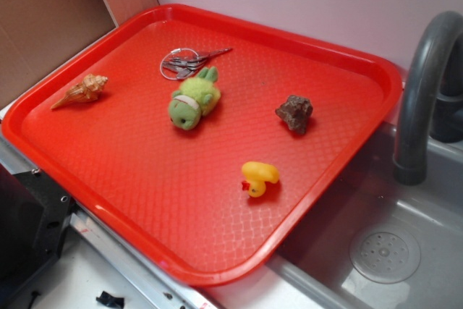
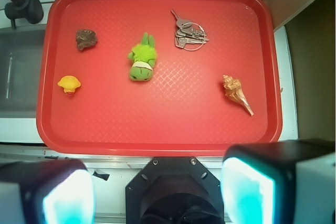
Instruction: Grab the rock.
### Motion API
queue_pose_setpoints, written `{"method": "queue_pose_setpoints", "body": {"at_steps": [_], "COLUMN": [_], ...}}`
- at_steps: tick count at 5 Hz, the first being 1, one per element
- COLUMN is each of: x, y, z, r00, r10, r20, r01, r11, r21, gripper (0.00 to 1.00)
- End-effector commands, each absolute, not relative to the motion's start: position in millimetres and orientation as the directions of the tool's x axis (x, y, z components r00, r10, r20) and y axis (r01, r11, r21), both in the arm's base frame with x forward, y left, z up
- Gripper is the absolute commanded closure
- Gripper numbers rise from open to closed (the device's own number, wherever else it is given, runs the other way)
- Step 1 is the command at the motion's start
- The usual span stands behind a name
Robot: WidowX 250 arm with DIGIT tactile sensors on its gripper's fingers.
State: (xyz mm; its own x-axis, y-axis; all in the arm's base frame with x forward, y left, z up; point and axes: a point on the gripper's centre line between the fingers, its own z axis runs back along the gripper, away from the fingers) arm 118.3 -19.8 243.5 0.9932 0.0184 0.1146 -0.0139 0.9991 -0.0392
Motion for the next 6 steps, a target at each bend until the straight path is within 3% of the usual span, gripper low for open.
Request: {"method": "queue_pose_setpoints", "body": {"at_steps": [1, 3, 4, 6], "x": [118, 163, 188, 244], "y": [-20, -32, -50, -81], "z": [243, 222, 211, 178], "r00": [0.993, 0.961, 0.886, 0.592], "r10": [0.018, -0.255, -0.448, -0.787], "r20": [0.115, 0.11, 0.119, 0.172], "r01": [-0.014, 0.259, 0.449, 0.796], "r11": [0.999, 0.966, 0.893, 0.605], "r21": [-0.039, -0.024, 0.024, 0.029], "gripper": [0.0, 0.0, 0.0, 0.0]}}
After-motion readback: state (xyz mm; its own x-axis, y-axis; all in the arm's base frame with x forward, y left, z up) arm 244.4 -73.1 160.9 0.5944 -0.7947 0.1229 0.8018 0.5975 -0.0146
